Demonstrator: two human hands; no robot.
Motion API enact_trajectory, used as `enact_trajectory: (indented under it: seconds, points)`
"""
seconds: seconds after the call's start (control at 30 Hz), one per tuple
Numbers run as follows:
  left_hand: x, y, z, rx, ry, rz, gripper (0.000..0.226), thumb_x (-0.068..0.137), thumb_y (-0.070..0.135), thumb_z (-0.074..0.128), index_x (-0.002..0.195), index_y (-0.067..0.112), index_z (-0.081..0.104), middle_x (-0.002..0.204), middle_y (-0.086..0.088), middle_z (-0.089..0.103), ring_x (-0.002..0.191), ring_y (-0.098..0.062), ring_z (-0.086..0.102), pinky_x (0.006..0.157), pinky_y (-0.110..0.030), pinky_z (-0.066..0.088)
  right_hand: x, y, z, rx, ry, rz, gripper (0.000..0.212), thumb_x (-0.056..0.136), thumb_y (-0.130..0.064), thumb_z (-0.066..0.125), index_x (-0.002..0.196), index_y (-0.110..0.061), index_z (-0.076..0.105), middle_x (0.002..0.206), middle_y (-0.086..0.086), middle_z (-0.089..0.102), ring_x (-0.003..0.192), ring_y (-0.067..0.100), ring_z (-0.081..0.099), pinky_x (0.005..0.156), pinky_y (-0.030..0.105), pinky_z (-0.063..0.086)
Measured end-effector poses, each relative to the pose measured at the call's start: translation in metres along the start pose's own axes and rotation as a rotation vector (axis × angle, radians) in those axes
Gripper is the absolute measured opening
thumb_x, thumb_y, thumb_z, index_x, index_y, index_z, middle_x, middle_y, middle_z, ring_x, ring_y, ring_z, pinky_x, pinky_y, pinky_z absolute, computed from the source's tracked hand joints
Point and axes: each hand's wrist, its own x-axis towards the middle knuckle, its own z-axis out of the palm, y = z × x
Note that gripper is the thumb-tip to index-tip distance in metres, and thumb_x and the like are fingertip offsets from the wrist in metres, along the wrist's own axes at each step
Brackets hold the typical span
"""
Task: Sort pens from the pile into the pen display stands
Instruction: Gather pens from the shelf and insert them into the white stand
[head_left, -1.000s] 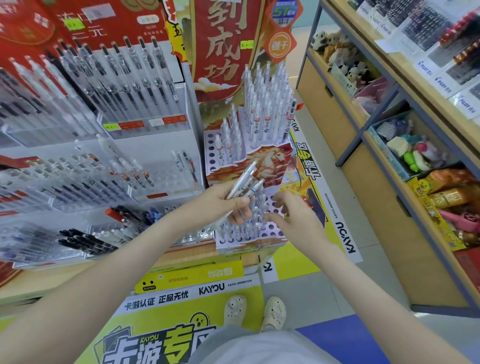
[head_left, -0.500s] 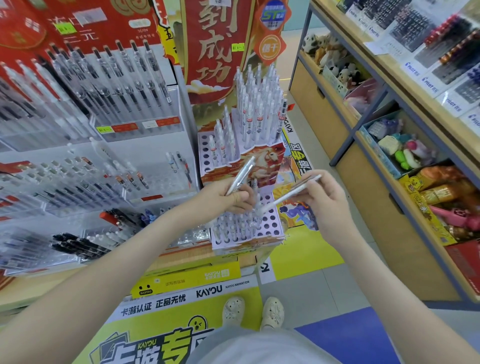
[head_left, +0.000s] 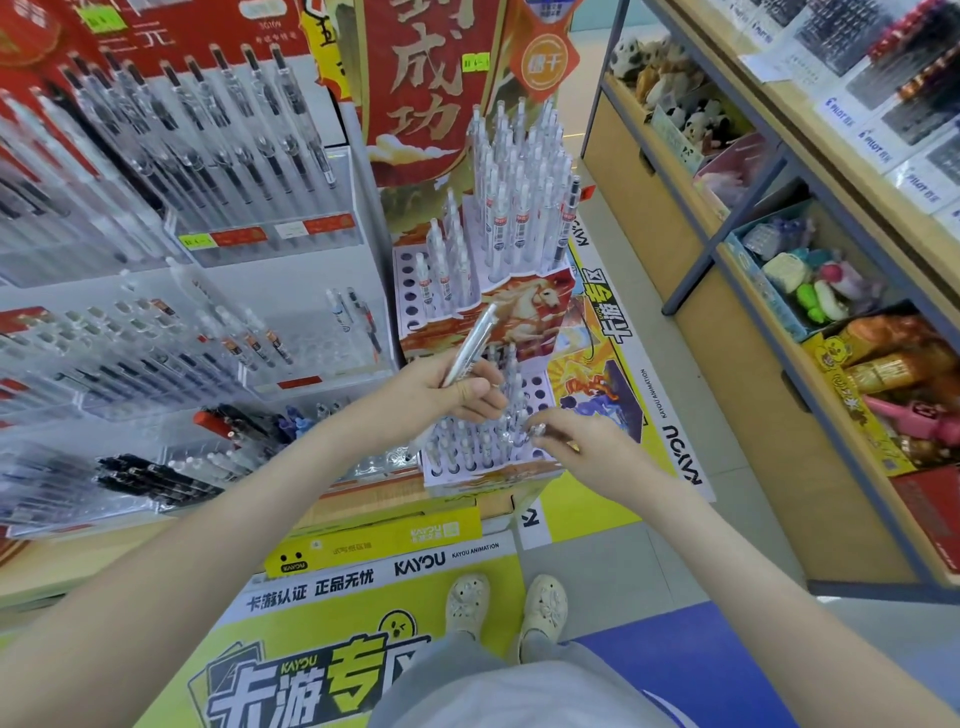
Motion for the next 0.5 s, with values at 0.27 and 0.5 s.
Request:
enact_trajectory:
  seconds: [0.27,0.5]
  points:
    - [0.001,0.006,0.002,0.215,-0.007,0.011,0.006,0.1,0.024,0.048,0.098,0.022,0.053,0.071,0.001,0.068,0.05,-0.014,0.057,0.047,-0.023,0.047,-0.003,-0.007,0.007,0.05,0.061,0.057,0.013,0.096,-0.026,0.053,0.105,-0.019,0.047,0.1,0.001,0.072,0.091,0.022,0.065,0.079,0.04,0.05]
    - [0.007,0.011,0.006,0.319,-0.1,-0.052,0.025,0.101,0.03,0.044,0.114,0.008,0.043,0.071,0.006,0.054,0.057,-0.002,0.049,0.061,-0.025,0.042,0.002,-0.011,-0.001,-0.158,-0.011,0.093,0.023,0.094,-0.035,0.054,0.108,-0.016,0.051,0.102,0.001,0.068,0.091,0.022,0.061,0.074,0.035,0.048]
